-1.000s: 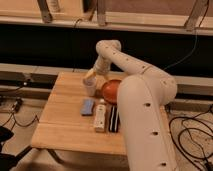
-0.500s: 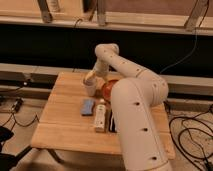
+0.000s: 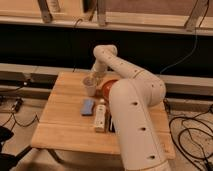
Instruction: Place the ceramic cup in the ceramic bowl
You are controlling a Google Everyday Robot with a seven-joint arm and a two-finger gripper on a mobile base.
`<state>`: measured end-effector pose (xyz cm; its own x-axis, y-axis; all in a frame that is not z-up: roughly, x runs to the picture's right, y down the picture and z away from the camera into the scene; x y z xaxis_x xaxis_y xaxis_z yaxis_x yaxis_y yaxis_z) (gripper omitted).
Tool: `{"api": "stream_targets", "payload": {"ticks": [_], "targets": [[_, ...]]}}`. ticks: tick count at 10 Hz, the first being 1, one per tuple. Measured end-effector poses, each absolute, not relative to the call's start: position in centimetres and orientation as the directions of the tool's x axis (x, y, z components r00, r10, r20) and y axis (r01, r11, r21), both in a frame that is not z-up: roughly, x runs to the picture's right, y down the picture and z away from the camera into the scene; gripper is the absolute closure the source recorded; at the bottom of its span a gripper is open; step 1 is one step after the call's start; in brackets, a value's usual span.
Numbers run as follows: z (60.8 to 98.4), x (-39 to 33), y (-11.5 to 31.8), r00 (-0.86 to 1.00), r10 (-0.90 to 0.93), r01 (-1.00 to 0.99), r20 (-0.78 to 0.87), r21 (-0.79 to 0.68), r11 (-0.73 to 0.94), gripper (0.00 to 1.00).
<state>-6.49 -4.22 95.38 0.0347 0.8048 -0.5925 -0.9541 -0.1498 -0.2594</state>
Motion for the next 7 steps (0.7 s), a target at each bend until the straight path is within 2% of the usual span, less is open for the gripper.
{"api": "stream_targets", "payload": {"ticks": [1,2,5,7], "targets": [[94.8,-6.8,-4.9,0.036,0.811,-0.951,-0.584,-0.270,-0.152,0.94],[94.3,-7.1,-5.6,0.034,0.819,-0.947,-0.572,-0.280,-0.156,0.98],[93.0,-6.7,-9.6,-0.008,0.864,-0.938,-0.503,-0.297,-0.181,1.00],[92.6,-4.0,-11.6,-0.074,0.881,-0.940,-0.467,-0.261,-0.218,1.00]]}}
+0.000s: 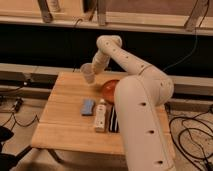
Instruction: Place the ceramic cup in the ceramic bowl
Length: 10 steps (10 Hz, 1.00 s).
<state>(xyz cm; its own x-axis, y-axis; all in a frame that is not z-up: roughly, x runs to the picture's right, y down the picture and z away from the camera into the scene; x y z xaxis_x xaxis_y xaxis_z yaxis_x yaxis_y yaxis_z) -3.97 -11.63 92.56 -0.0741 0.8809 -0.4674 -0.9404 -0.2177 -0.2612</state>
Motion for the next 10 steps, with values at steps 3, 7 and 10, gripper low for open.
{"api": "stream_targets", "payload": {"ticks": [3,7,10], "targets": [[92.3,2.7,-12.3,-0.205,0.871,-0.939,-0.447,-0.161,-0.304,1.00],[90.4,11.0,-10.2,-0.348,0.827,-0.914,-0.441,-0.036,-0.403,1.00],[88.2,12.6,-7.8,-0.371,0.807,-0.909,-0.459,0.002,-0.417,1.00]]}}
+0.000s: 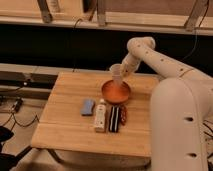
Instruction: Place the ceramic cup in the ceramic bowl
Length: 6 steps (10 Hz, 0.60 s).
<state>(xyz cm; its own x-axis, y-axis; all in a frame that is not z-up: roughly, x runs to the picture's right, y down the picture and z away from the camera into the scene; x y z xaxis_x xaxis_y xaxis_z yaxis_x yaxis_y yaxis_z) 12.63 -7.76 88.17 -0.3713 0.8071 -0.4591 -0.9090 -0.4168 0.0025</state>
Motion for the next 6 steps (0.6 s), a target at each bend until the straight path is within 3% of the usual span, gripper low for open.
{"api": "stream_targets", "payload": {"ticks": [6], "targets": [[87.9,10.0,-2.1,-0.334,0.754,-0.917,-0.566,0.009,-0.399,1.00]]}}
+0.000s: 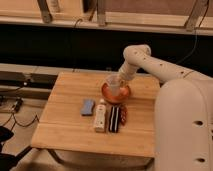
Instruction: Place the ceramic cup in the ceramic bowl
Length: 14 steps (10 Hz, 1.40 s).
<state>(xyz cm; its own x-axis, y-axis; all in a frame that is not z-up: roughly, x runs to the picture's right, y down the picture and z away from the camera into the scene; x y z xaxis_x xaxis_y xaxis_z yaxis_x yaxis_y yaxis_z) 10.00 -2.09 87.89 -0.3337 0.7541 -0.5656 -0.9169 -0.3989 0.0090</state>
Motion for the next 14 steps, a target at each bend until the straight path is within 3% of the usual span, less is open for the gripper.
{"api": "stream_targets", "payload": {"ticks": [2,8,9,11,14], "targets": [[89.0,10.1,-1.5,-0.347,0.738,-0.910,-0.578,0.016,-0.415,0.97],[90.9,9.6,-3.0,-0.354,0.742,-0.899,-0.570,-0.012,-0.438,0.40],[91.3,9.5,-2.9,-0.349,0.743,-0.901,-0.571,-0.012,-0.433,0.26],[91.6,9.6,-2.7,-0.347,0.742,-0.904,-0.574,-0.006,-0.427,0.20],[91.9,9.5,-2.3,-0.341,0.741,-0.907,-0.579,-0.003,-0.420,0.20]]}}
